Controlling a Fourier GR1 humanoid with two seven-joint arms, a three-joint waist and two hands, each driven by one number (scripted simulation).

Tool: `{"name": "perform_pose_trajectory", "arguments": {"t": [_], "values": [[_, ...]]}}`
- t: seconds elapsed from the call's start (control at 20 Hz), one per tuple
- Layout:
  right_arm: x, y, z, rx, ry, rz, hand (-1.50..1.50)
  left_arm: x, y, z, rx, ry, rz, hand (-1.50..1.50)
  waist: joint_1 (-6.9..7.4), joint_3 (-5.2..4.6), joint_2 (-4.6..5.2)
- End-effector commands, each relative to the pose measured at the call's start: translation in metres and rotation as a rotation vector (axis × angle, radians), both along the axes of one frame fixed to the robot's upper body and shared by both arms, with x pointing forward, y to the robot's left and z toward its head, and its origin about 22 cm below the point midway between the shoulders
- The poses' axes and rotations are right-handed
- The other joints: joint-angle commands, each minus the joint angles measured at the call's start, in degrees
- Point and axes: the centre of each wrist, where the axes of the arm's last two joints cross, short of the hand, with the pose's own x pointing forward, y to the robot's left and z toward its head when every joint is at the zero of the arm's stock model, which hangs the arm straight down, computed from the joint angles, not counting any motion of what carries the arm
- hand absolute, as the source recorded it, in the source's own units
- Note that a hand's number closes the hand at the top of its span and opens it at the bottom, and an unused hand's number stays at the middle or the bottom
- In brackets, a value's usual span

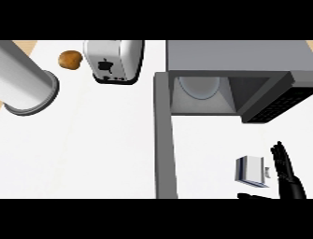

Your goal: Pick up the milk, place it into the microwave and close the microwave

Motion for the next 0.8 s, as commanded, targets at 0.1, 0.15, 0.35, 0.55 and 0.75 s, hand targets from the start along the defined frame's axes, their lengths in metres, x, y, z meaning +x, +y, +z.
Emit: {"name": "perform_pose_trajectory", "arguments": {"t": [0.1, 0.15, 0.35, 0.55, 0.75], "values": [[0.003, -0.013, -0.023, -0.021, 0.002, -0.001, -1.50, -0.005, -0.004, 0.009, 0.009, 0.009, 0.019, -1.50, 0.05, 0.02, 0.02], [0.021, -0.010, -0.019, -0.010, -0.001, 0.015, -1.50, -0.004, -0.007, -0.003, -0.004, 0.000, -0.010, -1.50, 0.09, 0.01, 0.02], [0.011, -0.001, -0.030, -0.007, -0.005, 0.062, 1.50, -0.006, -0.001, -0.001, -0.003, -0.013, 0.007, -1.50, -0.03, -0.01, -0.01], [0.033, -0.005, -0.030, -0.028, -0.064, 0.128, 1.50, -0.005, -0.004, 0.008, 0.007, 0.023, -0.008, -1.50, 0.36, 0.06, 0.09], [0.032, 0.014, -0.033, -0.066, -0.154, 0.098, 1.50, -0.011, 0.008, 0.001, 0.009, 0.002, 0.012, -1.50, 0.20, 0.01, -0.01]]}}
